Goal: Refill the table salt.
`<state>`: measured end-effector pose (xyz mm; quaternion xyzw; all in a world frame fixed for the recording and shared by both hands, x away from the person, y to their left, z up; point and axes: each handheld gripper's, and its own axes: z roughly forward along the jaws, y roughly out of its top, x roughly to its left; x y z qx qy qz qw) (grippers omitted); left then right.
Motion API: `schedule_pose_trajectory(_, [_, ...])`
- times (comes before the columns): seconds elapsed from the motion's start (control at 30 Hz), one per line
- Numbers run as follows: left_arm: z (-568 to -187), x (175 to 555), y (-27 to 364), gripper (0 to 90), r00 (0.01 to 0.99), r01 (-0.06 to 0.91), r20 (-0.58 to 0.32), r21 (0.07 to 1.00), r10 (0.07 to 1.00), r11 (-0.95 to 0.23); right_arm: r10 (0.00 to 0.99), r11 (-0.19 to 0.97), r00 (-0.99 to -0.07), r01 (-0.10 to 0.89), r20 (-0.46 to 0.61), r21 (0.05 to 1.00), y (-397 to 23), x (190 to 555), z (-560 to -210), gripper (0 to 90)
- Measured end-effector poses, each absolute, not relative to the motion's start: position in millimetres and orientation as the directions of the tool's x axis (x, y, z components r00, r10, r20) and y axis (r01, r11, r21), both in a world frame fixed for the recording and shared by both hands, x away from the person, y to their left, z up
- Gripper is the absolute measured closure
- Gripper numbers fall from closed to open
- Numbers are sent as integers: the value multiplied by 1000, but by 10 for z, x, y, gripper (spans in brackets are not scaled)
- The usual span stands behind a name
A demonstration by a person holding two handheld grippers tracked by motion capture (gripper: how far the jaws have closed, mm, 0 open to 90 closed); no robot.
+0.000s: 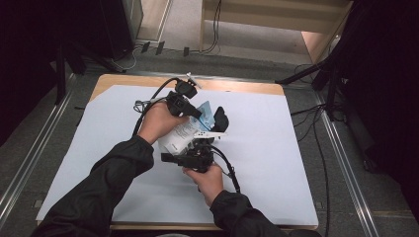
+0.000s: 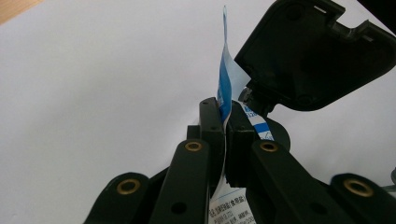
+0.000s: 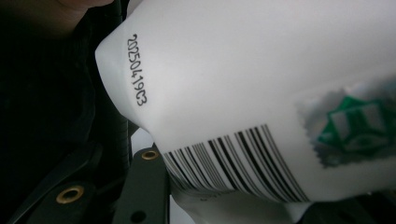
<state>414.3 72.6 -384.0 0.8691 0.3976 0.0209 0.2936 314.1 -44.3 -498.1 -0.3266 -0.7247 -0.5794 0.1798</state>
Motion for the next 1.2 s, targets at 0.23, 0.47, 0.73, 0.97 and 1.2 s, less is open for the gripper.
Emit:
schedule_pose_trajectory(0.23, [-3829, 4140, 711, 894, 684, 677, -190, 527, 705, -514, 252, 108, -719, 687, 648, 719, -452, 3148, -4981, 665])
schedule_pose_trajectory(0.47, [-3832, 4136, 707, 893, 686, 675, -190, 527, 703, -517, 253, 109, -718, 687, 648, 718, -452, 3150, -4987, 666])
schedule_pose_trajectory(0.73, [-3838, 4132, 711, 889, 689, 673, -189, 526, 700, -521, 252, 116, -717, 689, 650, 716, -453, 3150, -4988, 666])
schedule_pose_trajectory(0.97, [-3837, 4129, 707, 891, 691, 671, -185, 524, 699, -524, 250, 119, -718, 689, 650, 715, -454, 3150, -4982, 666])
schedule_pose_trajectory(1.2, [-3838, 4127, 698, 896, 677, 682, -181, 520, 713, -515, 264, 124, -723, 682, 638, 721, -442, 3139, -4984, 652])
